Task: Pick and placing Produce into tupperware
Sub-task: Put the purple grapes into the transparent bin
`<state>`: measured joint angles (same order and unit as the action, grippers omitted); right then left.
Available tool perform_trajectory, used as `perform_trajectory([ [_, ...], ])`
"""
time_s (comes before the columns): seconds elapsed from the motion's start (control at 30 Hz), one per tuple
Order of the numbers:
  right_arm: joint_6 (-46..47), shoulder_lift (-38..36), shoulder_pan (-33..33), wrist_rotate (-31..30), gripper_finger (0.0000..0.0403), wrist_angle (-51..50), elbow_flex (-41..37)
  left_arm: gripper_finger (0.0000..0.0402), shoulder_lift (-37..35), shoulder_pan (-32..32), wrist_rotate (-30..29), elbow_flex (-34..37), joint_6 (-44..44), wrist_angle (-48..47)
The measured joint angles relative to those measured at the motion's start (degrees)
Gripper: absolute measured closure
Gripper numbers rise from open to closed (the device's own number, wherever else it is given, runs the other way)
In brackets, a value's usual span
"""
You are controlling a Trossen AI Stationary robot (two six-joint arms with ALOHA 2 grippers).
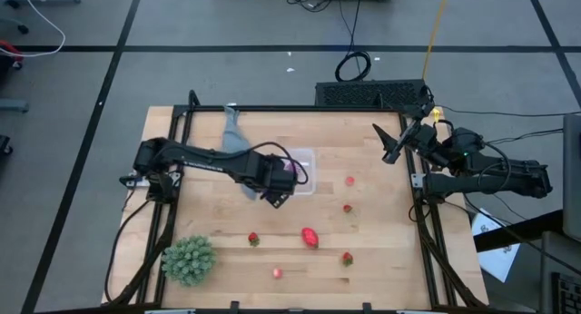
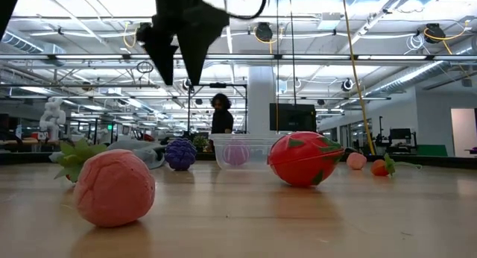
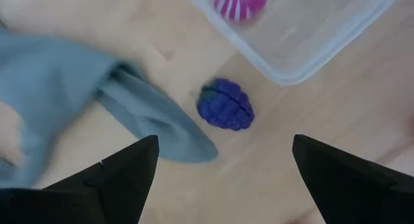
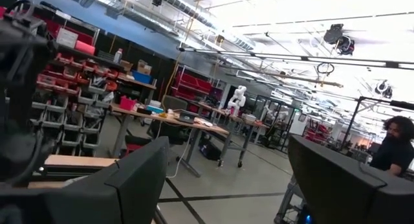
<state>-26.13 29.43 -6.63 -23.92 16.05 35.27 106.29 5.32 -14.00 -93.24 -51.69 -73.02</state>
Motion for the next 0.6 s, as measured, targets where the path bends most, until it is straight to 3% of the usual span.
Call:
perform_trajectory([
  [0.27, -0.99, -0.02, 0.0, 0.0, 0.0094, 0.0, 0.0, 0.0039, -0.06, 0.46, 1.58, 3.78, -5.43, 7.2],
  [0.6, -1.14, -0.02, 0.0, 0.0, 0.0094, 0.0, 0.0, 0.0039, -0.06, -0.16, 1.6, 8.26, -6.15, 10.85],
])
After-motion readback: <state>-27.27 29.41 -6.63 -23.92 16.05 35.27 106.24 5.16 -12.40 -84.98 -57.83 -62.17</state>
